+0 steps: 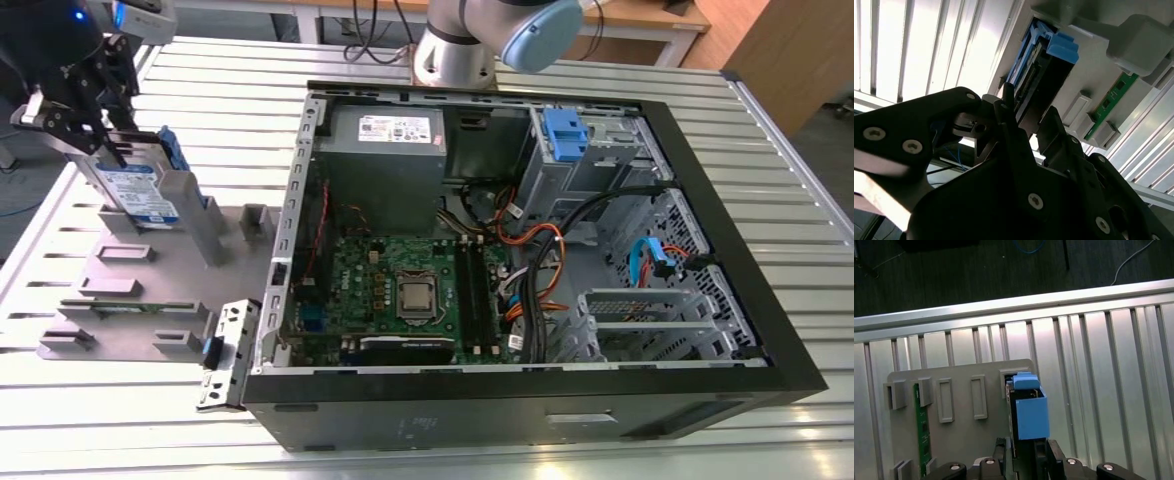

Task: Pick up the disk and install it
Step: 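Pick up the disk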

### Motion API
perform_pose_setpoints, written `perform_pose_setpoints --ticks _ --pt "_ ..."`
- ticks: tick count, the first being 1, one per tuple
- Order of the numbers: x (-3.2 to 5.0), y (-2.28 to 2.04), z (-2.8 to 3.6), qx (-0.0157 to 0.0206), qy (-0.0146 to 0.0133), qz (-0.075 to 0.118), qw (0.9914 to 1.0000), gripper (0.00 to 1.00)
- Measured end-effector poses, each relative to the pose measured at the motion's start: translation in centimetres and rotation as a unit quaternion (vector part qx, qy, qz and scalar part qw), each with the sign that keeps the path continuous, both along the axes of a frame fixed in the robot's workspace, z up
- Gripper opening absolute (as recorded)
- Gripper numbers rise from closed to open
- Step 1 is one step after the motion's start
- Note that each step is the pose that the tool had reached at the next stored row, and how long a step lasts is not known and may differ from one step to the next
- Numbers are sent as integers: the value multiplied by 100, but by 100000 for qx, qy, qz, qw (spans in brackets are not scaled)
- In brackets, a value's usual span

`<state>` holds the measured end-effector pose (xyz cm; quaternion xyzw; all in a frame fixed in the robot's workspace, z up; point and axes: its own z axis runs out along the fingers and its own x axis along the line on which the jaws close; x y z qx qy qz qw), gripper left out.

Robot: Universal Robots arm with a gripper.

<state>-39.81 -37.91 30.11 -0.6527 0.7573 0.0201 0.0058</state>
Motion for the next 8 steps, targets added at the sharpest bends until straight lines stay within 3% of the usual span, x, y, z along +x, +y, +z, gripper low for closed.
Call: perform_pose_setpoints --ticks 8 --pt "0 0 9 0 -1 225 100000 45"
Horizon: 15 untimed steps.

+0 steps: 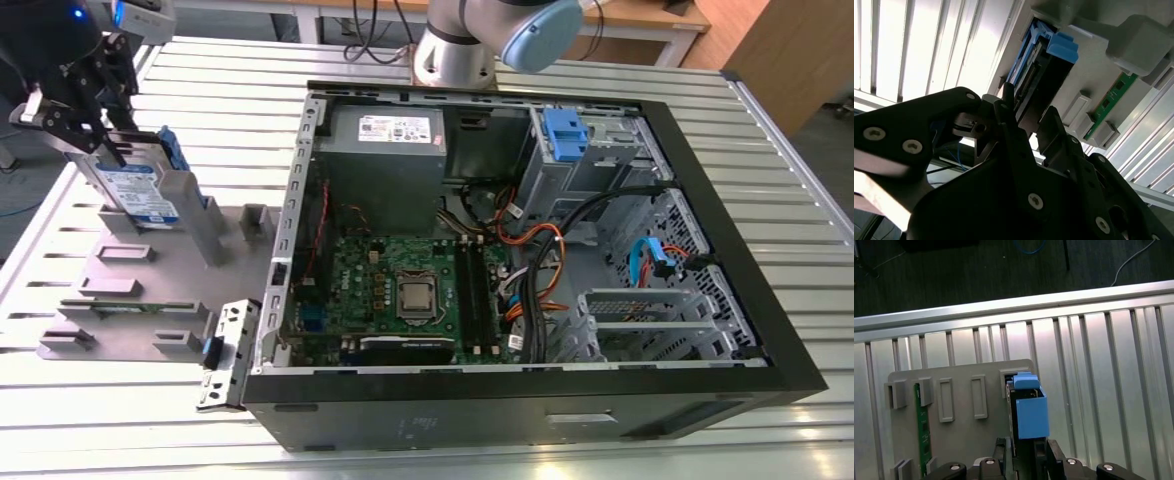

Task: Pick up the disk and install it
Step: 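Pick up the disk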

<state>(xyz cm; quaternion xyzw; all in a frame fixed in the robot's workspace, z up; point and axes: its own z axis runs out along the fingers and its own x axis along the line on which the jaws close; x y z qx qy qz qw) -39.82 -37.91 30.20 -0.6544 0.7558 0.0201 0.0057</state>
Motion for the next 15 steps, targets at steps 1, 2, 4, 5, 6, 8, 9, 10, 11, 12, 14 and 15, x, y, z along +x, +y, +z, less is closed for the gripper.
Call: perform_pose_setpoints --ticks 1,2,4,5,6,8,9,10,11,12,14,15 --pt "0 0 0 2 -3 3 100000 45" --pt "0 0 0 0 0 9 100000 45" --pt "0 0 0 1 -1 13 100000 45" --pt "0 0 0 1 -2 16 100000 45" --pt "0 0 0 1 0 18 100000 45" --pt "0 0 0 3 -2 25 100000 45" --pt "0 0 0 2 -2 27 100000 45" --pt "0 0 0 1 -3 29 100000 45" --pt "0 0 0 3 -2 34 100000 45" --pt "0 0 0 2 -4 38 100000 45" --pt "0 0 0 2 -4 46 100000 43" --pt "0 0 0 1 1 45 100000 36"
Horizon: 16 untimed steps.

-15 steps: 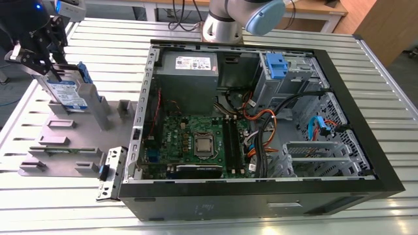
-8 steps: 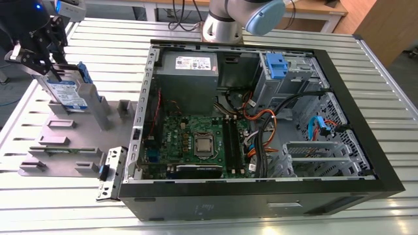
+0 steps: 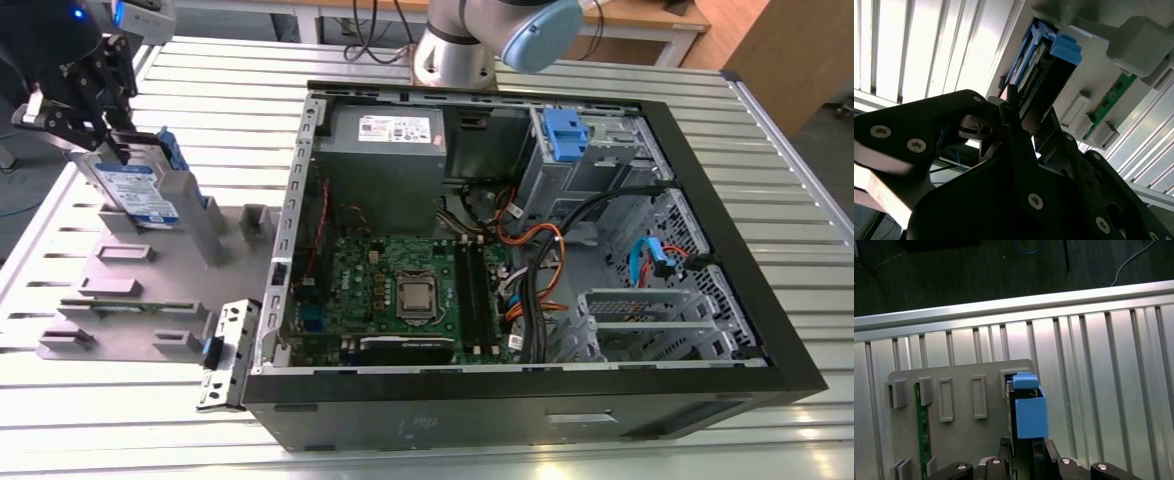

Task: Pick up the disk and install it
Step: 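Pick up the disk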

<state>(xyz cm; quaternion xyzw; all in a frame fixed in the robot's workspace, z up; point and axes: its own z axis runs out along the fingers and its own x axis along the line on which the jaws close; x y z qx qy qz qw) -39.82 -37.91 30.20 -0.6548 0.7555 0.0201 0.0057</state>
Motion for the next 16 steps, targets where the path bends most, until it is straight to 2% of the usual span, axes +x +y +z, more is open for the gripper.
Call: perform_pose_setpoints --ticks 16 --pt "0 0 0 0 -3 50 100000 36"
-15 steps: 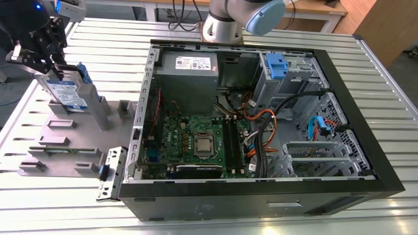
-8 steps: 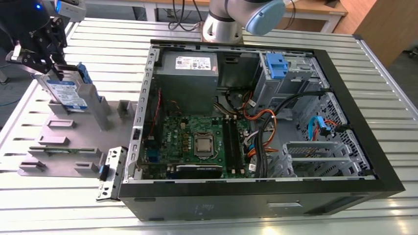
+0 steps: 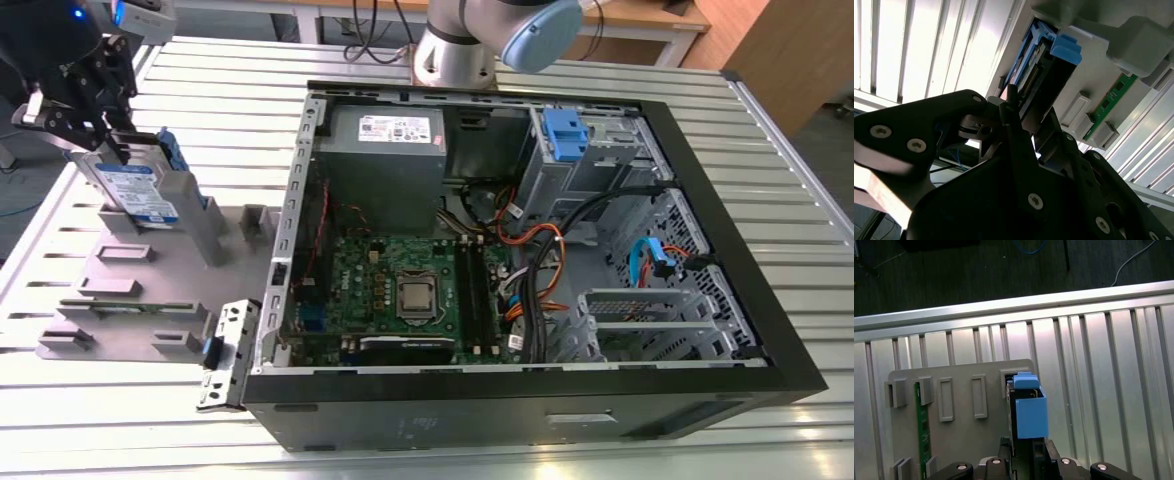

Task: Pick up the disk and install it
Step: 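Pick up the disk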

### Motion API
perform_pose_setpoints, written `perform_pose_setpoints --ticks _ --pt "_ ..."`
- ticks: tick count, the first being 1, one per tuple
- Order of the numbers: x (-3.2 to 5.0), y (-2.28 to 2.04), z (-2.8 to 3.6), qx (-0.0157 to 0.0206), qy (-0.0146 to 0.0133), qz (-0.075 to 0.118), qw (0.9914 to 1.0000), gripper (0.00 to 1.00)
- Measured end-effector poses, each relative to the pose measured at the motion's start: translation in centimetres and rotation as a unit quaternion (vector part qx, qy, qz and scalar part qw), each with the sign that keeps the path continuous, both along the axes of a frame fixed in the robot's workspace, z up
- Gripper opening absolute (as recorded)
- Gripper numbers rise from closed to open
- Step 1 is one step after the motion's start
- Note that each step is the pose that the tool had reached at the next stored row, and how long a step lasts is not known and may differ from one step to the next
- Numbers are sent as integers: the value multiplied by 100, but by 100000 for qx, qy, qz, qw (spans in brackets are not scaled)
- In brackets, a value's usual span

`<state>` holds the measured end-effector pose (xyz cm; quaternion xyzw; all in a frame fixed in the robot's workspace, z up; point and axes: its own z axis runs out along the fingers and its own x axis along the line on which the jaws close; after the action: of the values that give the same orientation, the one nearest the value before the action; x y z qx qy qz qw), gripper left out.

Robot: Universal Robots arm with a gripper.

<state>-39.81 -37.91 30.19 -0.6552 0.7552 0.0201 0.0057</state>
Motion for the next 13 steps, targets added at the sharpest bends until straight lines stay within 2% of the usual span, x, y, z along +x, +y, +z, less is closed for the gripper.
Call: perform_pose_setpoints --ticks 6,13 --pt "0 0 0 2 -2 884 99996 36" --pt "0 1 0 36 -31 907 99996 36"
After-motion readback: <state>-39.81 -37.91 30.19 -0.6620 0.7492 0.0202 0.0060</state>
